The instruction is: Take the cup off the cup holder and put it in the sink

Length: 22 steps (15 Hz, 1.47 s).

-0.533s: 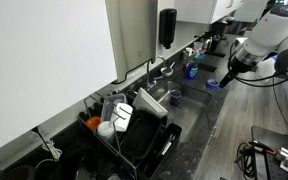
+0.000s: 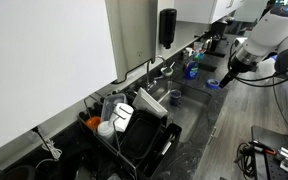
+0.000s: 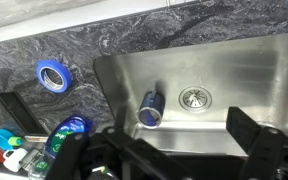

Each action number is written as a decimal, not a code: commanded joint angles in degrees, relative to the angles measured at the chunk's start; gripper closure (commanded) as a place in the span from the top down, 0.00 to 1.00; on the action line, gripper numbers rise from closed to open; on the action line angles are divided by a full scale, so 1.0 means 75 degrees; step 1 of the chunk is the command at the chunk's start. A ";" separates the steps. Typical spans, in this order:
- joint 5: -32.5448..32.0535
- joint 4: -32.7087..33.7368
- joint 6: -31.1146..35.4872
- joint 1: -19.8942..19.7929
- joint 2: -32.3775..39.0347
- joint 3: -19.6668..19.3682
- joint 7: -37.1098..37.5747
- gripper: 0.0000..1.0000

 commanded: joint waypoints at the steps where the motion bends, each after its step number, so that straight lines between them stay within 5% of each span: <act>1: -0.0028 0.0014 -0.0034 0.0078 -0.0005 -0.0076 0.0012 1.00; 9: 0.0594 0.0489 -0.0232 0.0622 0.0069 -0.0253 -0.0792 1.00; 22: 0.6572 0.1713 -0.0243 0.4223 0.0509 -0.2022 -0.6803 1.00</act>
